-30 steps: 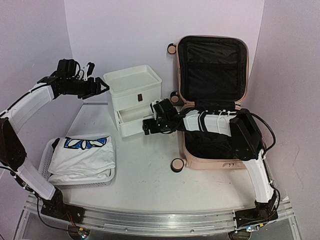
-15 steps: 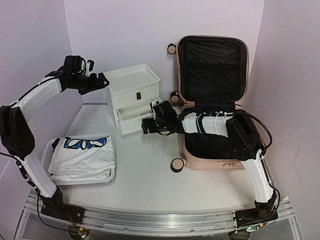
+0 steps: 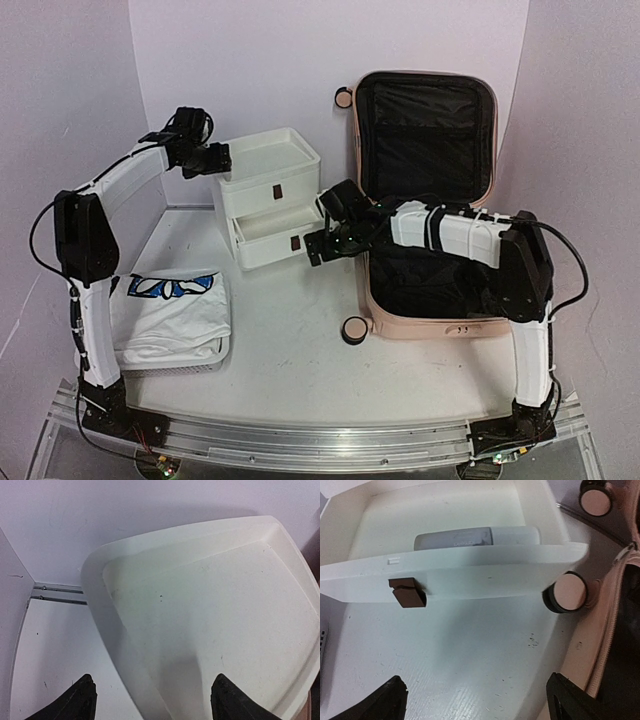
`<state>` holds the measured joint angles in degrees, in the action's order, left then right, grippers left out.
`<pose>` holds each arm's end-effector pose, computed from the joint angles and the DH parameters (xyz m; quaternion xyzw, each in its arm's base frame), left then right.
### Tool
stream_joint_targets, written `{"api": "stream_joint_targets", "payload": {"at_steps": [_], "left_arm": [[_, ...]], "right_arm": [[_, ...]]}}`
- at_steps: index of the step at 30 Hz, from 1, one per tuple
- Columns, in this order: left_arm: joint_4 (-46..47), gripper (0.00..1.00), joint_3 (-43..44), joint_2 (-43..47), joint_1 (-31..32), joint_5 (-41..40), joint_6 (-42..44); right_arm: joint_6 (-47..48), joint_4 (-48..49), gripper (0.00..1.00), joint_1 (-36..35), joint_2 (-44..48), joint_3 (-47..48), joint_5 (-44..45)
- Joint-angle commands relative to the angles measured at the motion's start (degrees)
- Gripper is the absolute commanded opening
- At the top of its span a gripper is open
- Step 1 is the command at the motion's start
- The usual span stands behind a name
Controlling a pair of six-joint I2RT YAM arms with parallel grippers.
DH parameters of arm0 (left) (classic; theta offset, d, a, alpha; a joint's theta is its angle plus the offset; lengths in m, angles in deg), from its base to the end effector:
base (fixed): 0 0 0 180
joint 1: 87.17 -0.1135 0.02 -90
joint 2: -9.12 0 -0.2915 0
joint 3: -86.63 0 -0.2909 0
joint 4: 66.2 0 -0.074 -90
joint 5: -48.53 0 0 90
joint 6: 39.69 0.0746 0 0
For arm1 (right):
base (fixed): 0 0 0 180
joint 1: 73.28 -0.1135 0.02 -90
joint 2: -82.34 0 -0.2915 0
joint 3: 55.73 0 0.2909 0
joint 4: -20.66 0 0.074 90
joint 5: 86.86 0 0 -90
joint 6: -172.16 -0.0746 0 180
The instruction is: Open, take out, and arrange the luggage
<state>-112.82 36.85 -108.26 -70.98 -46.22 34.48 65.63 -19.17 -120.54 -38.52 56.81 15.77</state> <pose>0.5405 -0.1505 0.3545 -0.0168 0.8813 -0.0947 0.4626 0.3888 0.3968 0.2123 -0.2081 0.9056 0.1003 0.3557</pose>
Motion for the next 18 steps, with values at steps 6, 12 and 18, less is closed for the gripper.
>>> {"api": "stream_joint_targets", "payload": {"at_steps": [6, 12, 18], "left_arm": [[-4.9, 0.56, 13.5, -7.7, 1.9, -8.7, 4.2], [-6.3, 0.36, 11.4, -5.7, 3.0, -8.9, 4.7], [-7.0, 0.28, 5.5, -0.9, 3.8, -5.7, 0.8]], "right_arm": [[1.4, -13.2, 0.98, -0.8, 6.2, 0.6, 6.7], [3.7, -10.7, 0.98, -0.8, 7.8, -1.7, 0.0], [-0.1, -8.2, 0.98, -2.3, 3.2, 1.8, 0.1]]}}
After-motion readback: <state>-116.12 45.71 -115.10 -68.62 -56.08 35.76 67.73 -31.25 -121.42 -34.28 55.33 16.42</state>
